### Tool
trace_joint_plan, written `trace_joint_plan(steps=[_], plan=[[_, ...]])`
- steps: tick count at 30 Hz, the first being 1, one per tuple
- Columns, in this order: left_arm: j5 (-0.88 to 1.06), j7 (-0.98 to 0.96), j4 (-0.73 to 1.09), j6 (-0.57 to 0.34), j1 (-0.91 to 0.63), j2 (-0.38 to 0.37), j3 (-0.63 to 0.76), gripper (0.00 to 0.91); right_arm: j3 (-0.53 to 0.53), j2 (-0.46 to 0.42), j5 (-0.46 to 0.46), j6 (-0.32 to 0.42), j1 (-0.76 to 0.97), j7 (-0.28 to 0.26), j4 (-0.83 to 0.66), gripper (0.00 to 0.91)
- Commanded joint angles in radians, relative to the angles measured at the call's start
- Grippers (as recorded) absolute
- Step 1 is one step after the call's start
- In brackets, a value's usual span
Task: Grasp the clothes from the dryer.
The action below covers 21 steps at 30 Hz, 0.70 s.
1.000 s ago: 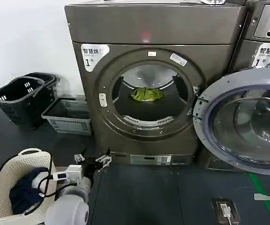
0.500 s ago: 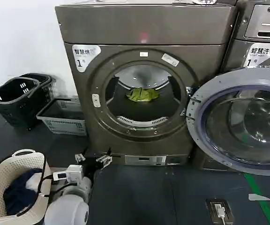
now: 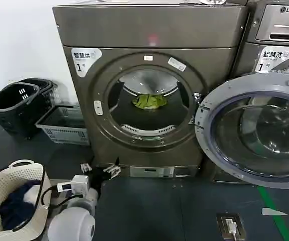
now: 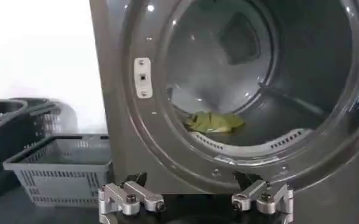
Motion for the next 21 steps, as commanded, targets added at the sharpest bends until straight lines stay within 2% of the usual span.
trace_joint_plan(steps=[1,21], plan=[[-0.002,0.001,0.001,0.049,0.000,0.001,0.000,0.907,0.000,0.002,0.000,0.000,0.001,0.000,0.000,0.907],[-0.002,0.000,-0.001,0.049,0.000,0.000,-0.002,0.907,0.014,0.002,0.005,-0.001,-0.008,-0.001,-0.002,0.907]])
